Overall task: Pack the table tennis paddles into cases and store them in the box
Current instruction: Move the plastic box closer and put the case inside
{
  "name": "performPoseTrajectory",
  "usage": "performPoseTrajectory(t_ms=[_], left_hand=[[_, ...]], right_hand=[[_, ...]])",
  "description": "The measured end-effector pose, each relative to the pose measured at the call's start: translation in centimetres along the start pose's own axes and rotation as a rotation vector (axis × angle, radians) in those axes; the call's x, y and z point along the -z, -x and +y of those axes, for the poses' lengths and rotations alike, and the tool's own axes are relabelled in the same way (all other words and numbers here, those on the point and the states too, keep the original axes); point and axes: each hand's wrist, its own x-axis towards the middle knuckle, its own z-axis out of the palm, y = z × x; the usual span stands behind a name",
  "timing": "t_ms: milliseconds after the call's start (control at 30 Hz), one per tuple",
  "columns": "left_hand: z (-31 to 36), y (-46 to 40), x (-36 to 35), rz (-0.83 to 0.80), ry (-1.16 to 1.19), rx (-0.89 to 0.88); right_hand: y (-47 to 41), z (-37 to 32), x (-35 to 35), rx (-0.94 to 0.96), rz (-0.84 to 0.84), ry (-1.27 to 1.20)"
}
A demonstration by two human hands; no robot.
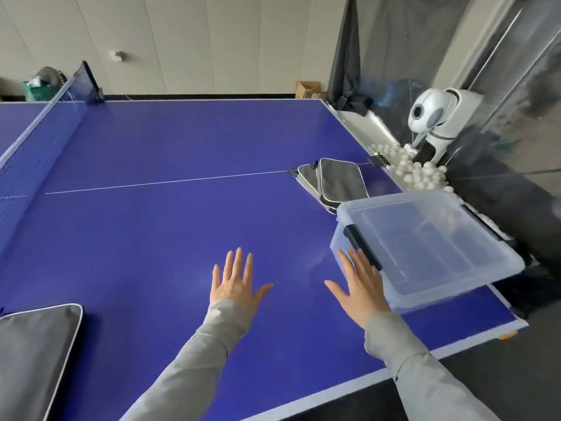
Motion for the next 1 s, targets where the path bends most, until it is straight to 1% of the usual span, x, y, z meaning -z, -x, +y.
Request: performPoseTrajectory(t_ms=[67, 167, 300, 467, 633, 833, 900, 1000], left_hand=[[4.1, 0.0, 0.7, 0.023, 0.041, -0.003], [9.8, 0.9, 0.5, 0.034, 0.081, 0.009], [17.3, 1.9, -0.3, 0.009, 0.082, -0.033], [24.5, 1.3, 0.0, 0.028, 0.095, -0.064], [28.0, -1.5, 0.6, 0.03, 0.119, -0.031], [29.9, -7.5, 0.3, 0.104, 0.175, 0.047], [29.8, -9.1, -0.3, 0.108, 0.24, 0.092], [29.6, -10.2, -1.6, 0.113, 0.463, 0.209]], right_hand=[[1.3, 4.3, 2.1, -0.019, 0.047, -0.002], [4.1, 11.1, 4.3, -0.093, 0.054, -0.017], [7.2, 20.2, 6.7, -0.196, 0.06, 0.036], [7.7, 27.6, 9.3, -0.276, 0.071, 0.01], [4.9, 31.5, 10.7, -0.273, 0.067, 0.031], [-1.5, 35.6, 11.6, -0.284, 0.012, 0.012], [-3.5, 37.1, 11.9, -0.293, -0.011, -0.009], [-6.7, 39.3, 12.7, -0.319, -0.032, -0.095]])
